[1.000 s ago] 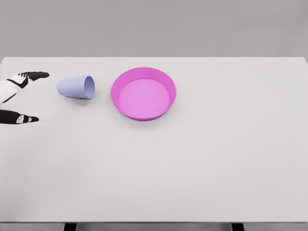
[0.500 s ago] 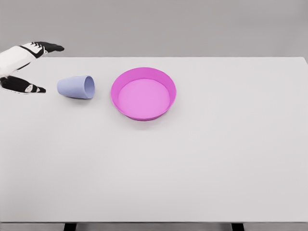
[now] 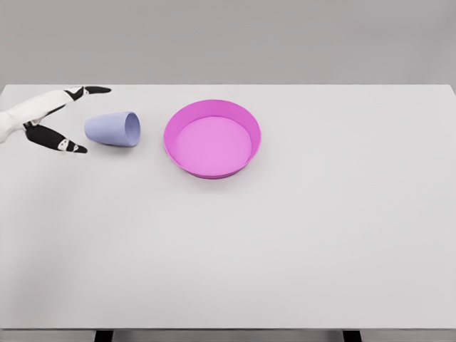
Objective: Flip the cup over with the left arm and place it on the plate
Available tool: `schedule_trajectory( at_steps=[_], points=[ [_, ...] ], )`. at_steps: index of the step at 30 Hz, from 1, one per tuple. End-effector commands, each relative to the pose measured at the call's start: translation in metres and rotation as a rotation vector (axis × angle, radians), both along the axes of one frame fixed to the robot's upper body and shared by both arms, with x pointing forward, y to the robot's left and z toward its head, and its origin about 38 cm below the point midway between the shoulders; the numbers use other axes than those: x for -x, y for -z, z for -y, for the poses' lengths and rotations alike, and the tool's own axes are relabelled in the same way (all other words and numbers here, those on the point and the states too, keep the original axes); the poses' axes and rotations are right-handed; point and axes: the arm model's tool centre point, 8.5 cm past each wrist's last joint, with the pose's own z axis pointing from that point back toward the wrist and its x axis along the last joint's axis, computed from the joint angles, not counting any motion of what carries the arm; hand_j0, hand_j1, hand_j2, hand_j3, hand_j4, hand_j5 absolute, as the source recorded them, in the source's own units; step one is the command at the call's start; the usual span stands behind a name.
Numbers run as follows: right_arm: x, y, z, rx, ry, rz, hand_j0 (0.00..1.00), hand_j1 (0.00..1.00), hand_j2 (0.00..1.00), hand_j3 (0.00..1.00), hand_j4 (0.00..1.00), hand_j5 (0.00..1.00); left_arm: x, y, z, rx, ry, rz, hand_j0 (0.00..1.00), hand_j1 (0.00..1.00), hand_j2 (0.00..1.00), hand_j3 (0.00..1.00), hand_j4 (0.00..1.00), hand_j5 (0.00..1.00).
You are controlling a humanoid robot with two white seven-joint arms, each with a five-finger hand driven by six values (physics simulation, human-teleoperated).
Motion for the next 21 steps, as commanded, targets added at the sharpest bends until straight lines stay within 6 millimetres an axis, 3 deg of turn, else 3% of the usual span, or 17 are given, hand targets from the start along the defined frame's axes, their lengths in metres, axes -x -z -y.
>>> schedule_trajectory(
  at_steps=[1, 3, 6, 13, 21],
  points=[
    [0.000, 0.000, 0.000, 0.000, 0.001, 0.000, 1.00, 1.00, 1.00, 1.00, 1.00, 1.00, -0.002, 0.007, -0.009, 0.004, -0.034, -0.020, 1.00, 1.00, 1.00, 1.00, 1.00, 1.00],
    [0.000, 0.000, 0.000, 0.000, 0.001, 0.000, 1.00, 1.00, 1.00, 1.00, 1.00, 1.00, -0.005, 0.008, -0.017, -0.001, -0.062, -0.027, 1.00, 1.00, 1.00, 1.00, 1.00, 1.00],
    [0.000, 0.000, 0.000, 0.000, -0.001, 0.000, 1.00, 1.00, 1.00, 1.00, 1.00, 1.00, -0.013, 0.014, -0.014, -0.003, -0.079, -0.036, 1.00, 1.00, 1.00, 1.00, 1.00, 1.00],
    [0.000, 0.000, 0.000, 0.000, -0.001, 0.000, 1.00, 1.00, 1.00, 1.00, 1.00, 1.00, -0.033, 0.018, 0.022, -0.044, -0.024, -0.009, 1.00, 1.00, 1.00, 1.00, 1.00, 1.00],
    [0.000, 0.000, 0.000, 0.000, -0.001, 0.000, 1.00, 1.00, 1.00, 1.00, 1.00, 1.00, -0.046, 0.025, 0.018, -0.143, -0.055, -0.012, 1.00, 1.00, 1.00, 1.00, 1.00, 1.00]
  ],
)
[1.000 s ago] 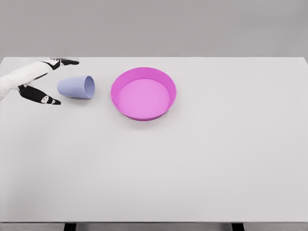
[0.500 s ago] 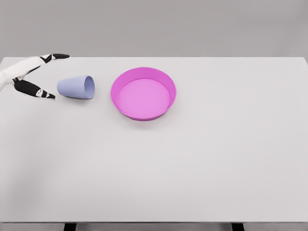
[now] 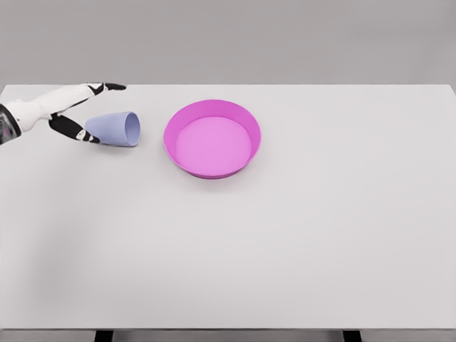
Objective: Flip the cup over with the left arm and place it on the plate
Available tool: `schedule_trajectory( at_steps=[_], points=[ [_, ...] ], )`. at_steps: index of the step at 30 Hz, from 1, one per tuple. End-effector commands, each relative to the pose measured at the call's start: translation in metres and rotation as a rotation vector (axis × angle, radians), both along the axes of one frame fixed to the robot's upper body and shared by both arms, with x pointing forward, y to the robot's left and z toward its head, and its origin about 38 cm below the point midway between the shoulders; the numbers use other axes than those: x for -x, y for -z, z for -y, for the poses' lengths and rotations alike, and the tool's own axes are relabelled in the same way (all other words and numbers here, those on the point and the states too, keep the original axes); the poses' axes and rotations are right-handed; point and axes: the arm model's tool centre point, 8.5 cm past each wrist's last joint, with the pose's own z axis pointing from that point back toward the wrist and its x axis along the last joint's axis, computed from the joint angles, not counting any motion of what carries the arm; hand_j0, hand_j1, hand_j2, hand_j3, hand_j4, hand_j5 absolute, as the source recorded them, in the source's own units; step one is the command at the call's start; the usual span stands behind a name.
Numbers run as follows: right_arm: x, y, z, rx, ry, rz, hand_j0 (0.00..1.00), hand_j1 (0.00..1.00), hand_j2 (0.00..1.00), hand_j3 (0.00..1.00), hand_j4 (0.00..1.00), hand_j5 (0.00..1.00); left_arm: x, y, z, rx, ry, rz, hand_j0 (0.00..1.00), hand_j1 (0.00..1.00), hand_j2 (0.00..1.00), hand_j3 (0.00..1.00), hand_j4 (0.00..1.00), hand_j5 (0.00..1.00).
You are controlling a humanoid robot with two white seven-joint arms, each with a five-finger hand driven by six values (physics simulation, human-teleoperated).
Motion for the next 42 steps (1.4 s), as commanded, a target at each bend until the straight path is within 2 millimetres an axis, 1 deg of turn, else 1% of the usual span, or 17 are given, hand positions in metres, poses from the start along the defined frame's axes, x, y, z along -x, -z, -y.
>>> schedule_trajectory(
  at_steps=[1, 5, 7, 9, 14, 15, 17, 23, 24, 25, 28, 29, 30, 37, 42],
  points=[
    [0.000, 0.000, 0.000, 0.000, -0.001, 0.000, 1.00, 1.00, 1.00, 1.00, 1.00, 1.00, -0.001, 0.004, -0.002, -0.003, -0.013, -0.009, 1.00, 1.00, 1.00, 1.00, 1.00, 1.00],
    [0.000, 0.000, 0.000, 0.000, 0.001, 0.000, 1.00, 1.00, 1.00, 1.00, 1.00, 1.00, -0.002, 0.009, -0.001, -0.034, -0.024, -0.022, 1.00, 1.00, 1.00, 1.00, 1.00, 1.00],
    [0.000, 0.000, 0.000, 0.000, -0.001, 0.000, 1.00, 1.00, 1.00, 1.00, 1.00, 1.00, -0.005, 0.017, 0.005, -0.065, -0.038, -0.044, 1.00, 1.00, 1.00, 1.00, 1.00, 1.00],
    [0.000, 0.000, 0.000, 0.000, -0.001, 0.000, 1.00, 1.00, 1.00, 1.00, 1.00, 1.00, -0.006, 0.019, 0.006, -0.085, -0.046, -0.050, 1.00, 1.00, 1.00, 1.00, 1.00, 1.00],
    [0.000, 0.000, 0.000, 0.000, 0.001, 0.000, 1.00, 1.00, 1.00, 1.00, 1.00, 1.00, -0.007, 0.020, 0.011, -0.079, -0.040, -0.050, 1.00, 1.00, 1.00, 1.00, 1.00, 1.00],
    [0.000, 0.000, 0.000, 0.000, -0.001, 0.001, 1.00, 1.00, 1.00, 1.00, 1.00, 1.00, -0.009, 0.021, 0.016, -0.071, -0.034, -0.051, 1.00, 1.00, 1.00, 1.00, 1.00, 1.00],
    [0.000, 0.000, 0.000, 0.000, 0.001, 0.000, 1.00, 1.00, 1.00, 1.00, 1.00, 1.00, -0.010, 0.023, 0.021, -0.066, -0.034, -0.055, 1.00, 1.00, 1.00, 1.00, 1.00, 1.00],
    [0.000, 0.000, 0.000, 0.000, -0.001, 0.000, 1.00, 1.00, 1.00, 1.00, 1.00, 1.00, -0.013, 0.028, 0.030, -0.054, -0.035, -0.067, 1.00, 1.00, 1.00, 1.00, 1.00, 1.00],
    [0.000, 0.000, 0.000, 0.000, -0.001, 0.000, 1.00, 1.00, 1.00, 1.00, 1.00, 1.00, -0.013, 0.033, 0.024, -0.057, -0.054, -0.082, 1.00, 1.00, 1.00, 1.00, 1.00, 1.00],
    [0.000, 0.000, 0.000, 0.000, 0.001, 0.000, 1.00, 1.00, 1.00, 1.00, 1.00, 1.00, -0.013, 0.034, 0.022, -0.059, -0.061, -0.086, 1.00, 1.00, 1.00, 1.00, 1.00, 1.00],
    [0.000, 0.000, 0.000, 0.000, -0.001, 0.000, 1.00, 1.00, 1.00, 1.00, 1.00, 1.00, -0.015, 0.037, 0.024, -0.068, -0.080, -0.101, 1.00, 1.00, 1.00, 1.00, 1.00, 1.00],
    [0.000, 0.000, 0.000, 0.000, 0.001, 0.000, 1.00, 1.00, 1.00, 1.00, 1.00, 1.00, -0.017, 0.040, 0.030, -0.081, -0.085, -0.108, 1.00, 1.00, 1.00, 1.00, 1.00, 1.00],
    [0.000, 0.000, 0.000, 0.000, -0.001, 0.000, 1.00, 1.00, 1.00, 1.00, 1.00, 1.00, -0.018, 0.041, 0.031, -0.091, -0.090, -0.110, 1.00, 1.00, 1.00, 1.00, 1.00, 1.00],
    [0.000, 0.000, 0.000, 0.000, -0.001, 0.000, 1.00, 1.00, 1.00, 1.00, 1.00, 1.00, -0.019, 0.042, 0.028, -0.095, -0.117, -0.122, 1.00, 1.00, 1.00, 1.00, 1.00, 1.00],
    [0.000, 0.000, 0.000, 0.000, -0.001, 0.000, 1.00, 1.00, 1.00, 1.00, 1.00, 1.00, -0.021, 0.042, 0.026, -0.098, -0.125, -0.123, 0.95, 0.95, 0.95, 0.95, 0.95, 0.95]
  ],
)
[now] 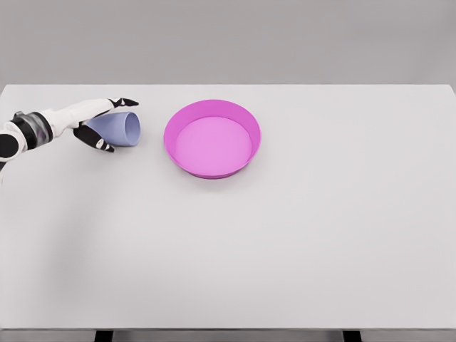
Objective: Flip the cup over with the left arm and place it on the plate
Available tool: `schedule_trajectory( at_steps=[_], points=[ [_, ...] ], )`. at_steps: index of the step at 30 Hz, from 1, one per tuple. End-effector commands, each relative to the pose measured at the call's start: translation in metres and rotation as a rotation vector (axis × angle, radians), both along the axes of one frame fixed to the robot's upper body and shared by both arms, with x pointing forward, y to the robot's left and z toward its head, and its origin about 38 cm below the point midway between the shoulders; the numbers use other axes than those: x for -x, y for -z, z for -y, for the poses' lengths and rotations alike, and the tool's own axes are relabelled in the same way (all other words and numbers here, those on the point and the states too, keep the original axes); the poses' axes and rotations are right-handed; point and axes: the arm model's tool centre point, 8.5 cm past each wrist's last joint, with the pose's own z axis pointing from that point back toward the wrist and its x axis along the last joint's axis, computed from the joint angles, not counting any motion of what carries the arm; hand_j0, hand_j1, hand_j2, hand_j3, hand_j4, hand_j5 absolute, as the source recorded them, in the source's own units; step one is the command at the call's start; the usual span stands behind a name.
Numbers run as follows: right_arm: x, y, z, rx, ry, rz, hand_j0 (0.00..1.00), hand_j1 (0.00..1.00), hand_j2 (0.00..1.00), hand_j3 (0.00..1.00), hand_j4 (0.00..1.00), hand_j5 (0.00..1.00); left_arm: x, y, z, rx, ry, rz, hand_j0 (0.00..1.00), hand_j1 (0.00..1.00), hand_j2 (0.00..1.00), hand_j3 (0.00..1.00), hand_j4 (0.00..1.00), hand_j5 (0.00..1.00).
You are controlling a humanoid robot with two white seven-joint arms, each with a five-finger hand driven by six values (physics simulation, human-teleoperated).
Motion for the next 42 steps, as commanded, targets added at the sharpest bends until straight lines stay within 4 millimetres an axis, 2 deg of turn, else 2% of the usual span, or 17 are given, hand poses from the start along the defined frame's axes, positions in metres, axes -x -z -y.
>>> schedule_trajectory(
  at_steps=[1, 7, 9, 17, 23, 34, 42],
  points=[
    [0.000, 0.000, 0.000, 0.000, -0.001, 0.000, 1.00, 1.00, 1.00, 1.00, 1.00, 1.00, 0.000, 0.001, 0.000, 0.005, -0.007, -0.004, 0.94, 0.94, 0.94, 0.94, 0.94, 0.94],
    [0.000, 0.000, 0.000, 0.000, 0.001, 0.000, 1.00, 1.00, 1.00, 1.00, 1.00, 1.00, -0.002, 0.005, 0.014, 0.016, 0.016, -0.008, 0.93, 0.93, 0.93, 0.93, 0.93, 0.93],
    [0.000, 0.000, 0.000, 0.000, -0.001, 0.000, 1.00, 1.00, 1.00, 1.00, 1.00, 1.00, -0.001, 0.006, 0.014, 0.014, 0.018, -0.009, 0.88, 0.88, 0.88, 0.88, 0.88, 0.88],
    [0.000, 0.000, 0.000, 0.000, -0.001, 0.000, 1.00, 1.00, 1.00, 1.00, 1.00, 1.00, -0.001, 0.008, 0.015, 0.008, 0.021, -0.016, 0.80, 0.80, 0.80, 0.80, 0.80, 0.80],
    [0.000, 0.000, 0.000, 0.000, -0.001, 0.000, 1.00, 1.00, 1.00, 1.00, 1.00, 1.00, 0.000, 0.008, 0.014, 0.007, 0.022, -0.015, 0.79, 0.79, 0.79, 0.79, 0.79, 0.79],
    [0.000, 0.000, 0.000, 0.000, 0.001, 0.000, 1.00, 1.00, 1.00, 1.00, 1.00, 1.00, -0.003, -0.003, 0.015, 0.081, 0.012, 0.007, 0.77, 0.77, 0.77, 0.77, 0.77, 0.77],
    [0.000, 0.000, 0.000, 0.000, 0.001, 0.000, 1.00, 1.00, 1.00, 1.00, 1.00, 1.00, -0.003, -0.018, 0.032, 0.197, 0.046, 0.029, 0.77, 0.77, 0.77, 0.77, 0.77, 0.77]
  ],
)
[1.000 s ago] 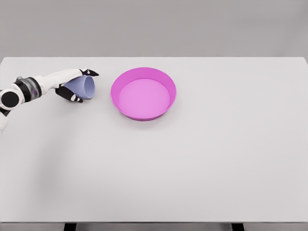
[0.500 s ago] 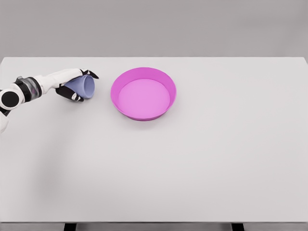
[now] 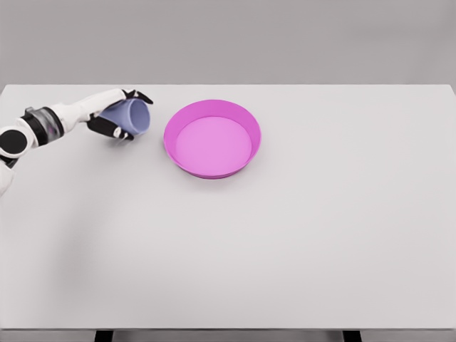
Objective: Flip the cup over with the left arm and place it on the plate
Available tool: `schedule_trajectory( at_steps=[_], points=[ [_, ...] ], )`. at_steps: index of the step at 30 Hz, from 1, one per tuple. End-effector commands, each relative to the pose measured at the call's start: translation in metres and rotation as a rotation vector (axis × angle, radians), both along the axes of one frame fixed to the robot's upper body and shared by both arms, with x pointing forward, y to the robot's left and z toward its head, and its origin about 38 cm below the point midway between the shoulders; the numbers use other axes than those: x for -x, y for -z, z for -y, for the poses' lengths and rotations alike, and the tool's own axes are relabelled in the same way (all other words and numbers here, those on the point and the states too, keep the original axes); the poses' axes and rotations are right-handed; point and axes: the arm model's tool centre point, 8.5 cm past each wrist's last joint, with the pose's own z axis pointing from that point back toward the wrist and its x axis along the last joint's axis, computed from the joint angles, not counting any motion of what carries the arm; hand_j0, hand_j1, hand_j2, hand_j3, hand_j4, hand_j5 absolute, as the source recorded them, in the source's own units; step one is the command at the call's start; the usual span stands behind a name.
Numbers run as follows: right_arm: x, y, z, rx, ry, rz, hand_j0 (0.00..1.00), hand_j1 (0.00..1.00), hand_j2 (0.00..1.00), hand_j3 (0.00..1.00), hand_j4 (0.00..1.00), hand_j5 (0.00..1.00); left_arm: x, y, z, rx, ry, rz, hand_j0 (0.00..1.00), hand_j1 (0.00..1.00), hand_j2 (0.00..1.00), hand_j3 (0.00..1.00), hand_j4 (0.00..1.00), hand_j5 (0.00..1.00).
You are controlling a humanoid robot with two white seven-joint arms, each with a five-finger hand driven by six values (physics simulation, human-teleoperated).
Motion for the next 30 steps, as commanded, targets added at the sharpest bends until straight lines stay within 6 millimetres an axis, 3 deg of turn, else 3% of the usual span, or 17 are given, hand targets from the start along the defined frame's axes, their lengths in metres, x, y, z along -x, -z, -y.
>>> schedule_trajectory(
  at_steps=[1, 7, 15, 16, 30],
  points=[
    [0.000, 0.000, 0.000, 0.000, -0.001, 0.000, 1.00, 1.00, 1.00, 1.00, 1.00, 1.00, 0.000, -0.008, 0.008, 0.036, 0.017, 0.017, 0.77, 0.77, 0.77, 0.77, 0.77, 0.77],
    [0.001, 0.000, 0.000, 0.000, 0.000, -0.002, 1.00, 1.00, 1.00, 1.00, 1.00, 1.00, 0.000, -0.019, 0.035, 0.146, 0.064, 0.034, 0.77, 0.77, 0.77, 0.77, 0.77, 0.77],
    [0.000, 0.000, 0.000, 0.000, 0.001, 0.000, 1.00, 1.00, 1.00, 1.00, 1.00, 1.00, 0.000, -0.018, 0.052, 0.248, 0.077, 0.014, 0.77, 0.77, 0.77, 0.77, 0.77, 0.77],
    [0.000, 0.000, 0.000, 0.000, 0.001, 0.000, 1.00, 1.00, 1.00, 1.00, 1.00, 1.00, -0.001, -0.017, 0.064, 0.271, 0.091, 0.009, 0.77, 0.77, 0.77, 0.77, 0.77, 0.77],
    [0.000, 0.000, 0.000, 0.000, 0.001, 0.000, 1.00, 1.00, 1.00, 1.00, 1.00, 1.00, -0.001, -0.012, 0.123, 0.491, 0.141, -0.057, 0.78, 0.78, 0.78, 0.78, 0.78, 0.78]
  ],
)
